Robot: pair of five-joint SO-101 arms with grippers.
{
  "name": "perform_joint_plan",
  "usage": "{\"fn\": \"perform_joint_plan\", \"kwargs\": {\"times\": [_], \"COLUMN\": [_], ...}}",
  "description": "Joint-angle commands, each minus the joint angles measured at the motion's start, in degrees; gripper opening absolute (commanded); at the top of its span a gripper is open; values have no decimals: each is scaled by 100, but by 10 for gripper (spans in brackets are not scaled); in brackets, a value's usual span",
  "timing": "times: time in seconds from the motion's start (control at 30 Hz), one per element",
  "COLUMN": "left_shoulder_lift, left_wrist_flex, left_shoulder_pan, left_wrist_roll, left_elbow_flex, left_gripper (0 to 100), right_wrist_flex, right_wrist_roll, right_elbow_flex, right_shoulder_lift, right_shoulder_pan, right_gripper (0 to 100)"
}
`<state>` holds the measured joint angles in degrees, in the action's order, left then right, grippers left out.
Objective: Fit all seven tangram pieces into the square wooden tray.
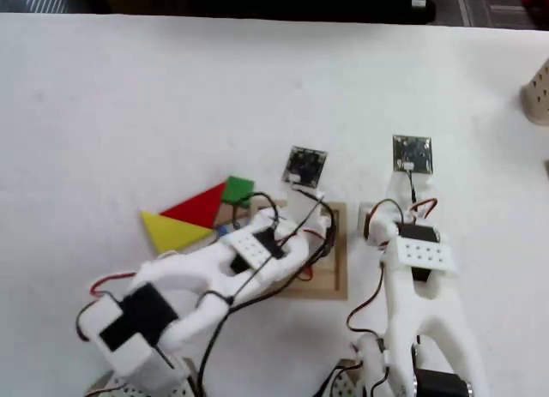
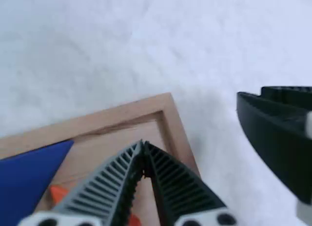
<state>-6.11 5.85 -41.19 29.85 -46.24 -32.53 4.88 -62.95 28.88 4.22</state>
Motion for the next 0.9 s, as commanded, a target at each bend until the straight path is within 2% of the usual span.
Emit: {"fn": "perform_joint_plan", "kwargs": {"times": [0.0, 0.2, 0.4, 0.73, 0.87], "left_shoulder_lift": [84, 646, 1051, 1121, 1235], "left_wrist_flex": [360, 985, 993, 993, 993], "left_shoulder_pan": [-48, -163, -136, -119, -180], "left_wrist_roll": [62, 62, 62, 53, -273], "left_elbow_flex": [352, -70, -510, -510, -484], "left_gripper": [23, 23, 23, 23, 24], "right_wrist_flex": [127, 127, 127, 127, 127], "right_wrist_roll": [158, 158, 158, 158, 158], "right_elbow_flex": [264, 273, 273, 273, 273], "right_shoulder_lift": [22, 22, 22, 22, 22], "right_shoulder_pan": [-57, -57, -57, -57, -57], "right_gripper": [119, 119, 119, 119, 119]}}
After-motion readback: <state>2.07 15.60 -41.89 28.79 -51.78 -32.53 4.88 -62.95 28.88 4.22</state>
